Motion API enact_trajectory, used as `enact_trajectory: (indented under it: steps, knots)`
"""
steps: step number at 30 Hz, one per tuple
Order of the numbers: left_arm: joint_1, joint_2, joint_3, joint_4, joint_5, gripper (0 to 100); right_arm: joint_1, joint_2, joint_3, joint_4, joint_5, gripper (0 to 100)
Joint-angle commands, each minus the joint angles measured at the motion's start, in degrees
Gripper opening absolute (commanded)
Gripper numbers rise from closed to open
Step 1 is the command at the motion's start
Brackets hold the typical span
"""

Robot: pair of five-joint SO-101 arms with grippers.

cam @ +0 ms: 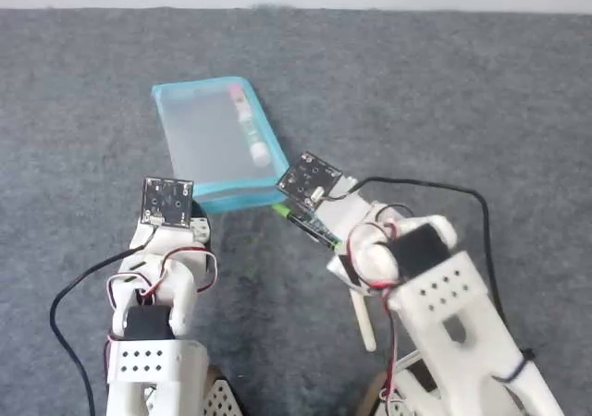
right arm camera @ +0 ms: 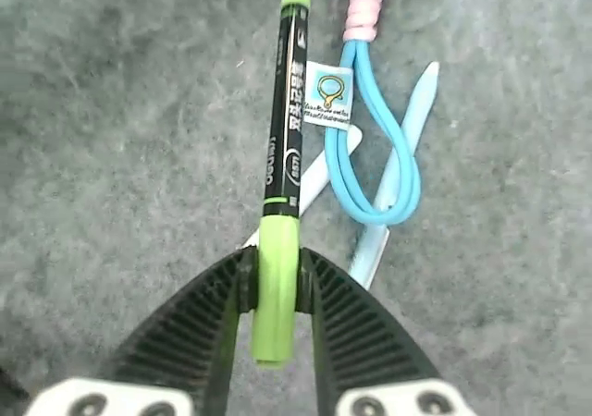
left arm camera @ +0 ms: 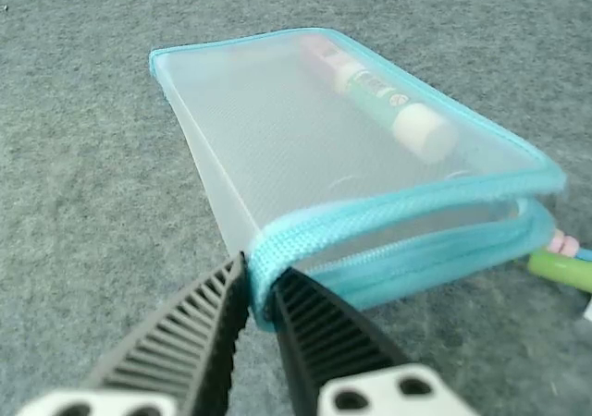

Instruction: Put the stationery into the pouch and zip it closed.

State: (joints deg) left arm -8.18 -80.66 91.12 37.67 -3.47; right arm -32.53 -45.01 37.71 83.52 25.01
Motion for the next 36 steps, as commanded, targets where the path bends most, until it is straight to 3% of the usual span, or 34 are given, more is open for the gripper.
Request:
enact_trajectory:
  steps: [1, 8, 23, 28, 36]
  knots:
    - [0.0, -1.0, -2.7, -1.9, 0.9, 1, -0.4, -6.8, -4.7, 3.6, 1.8, 0.6]
    - [0.0, -1.0, -2.7, -1.9, 0.8, 1, -0.7, -10.9, -4.7, 3.2, 1.5, 0.6]
    - [0.1, -1.0, -2.6, -1.9, 0.8, 1, -5.6, 4.5, -4.9, -9.3, -3.9, 0.6]
    - [0.2, -1.0, -2.6, -1.9, 0.8, 1, -5.8, 6.8, -4.8, -16.6, -8.9, 0.6]
    - [0.2, -1.0, -2.6, -1.9, 0.8, 1, -5.9, 18.0, -5.0, -31.0, -9.5, 0.6]
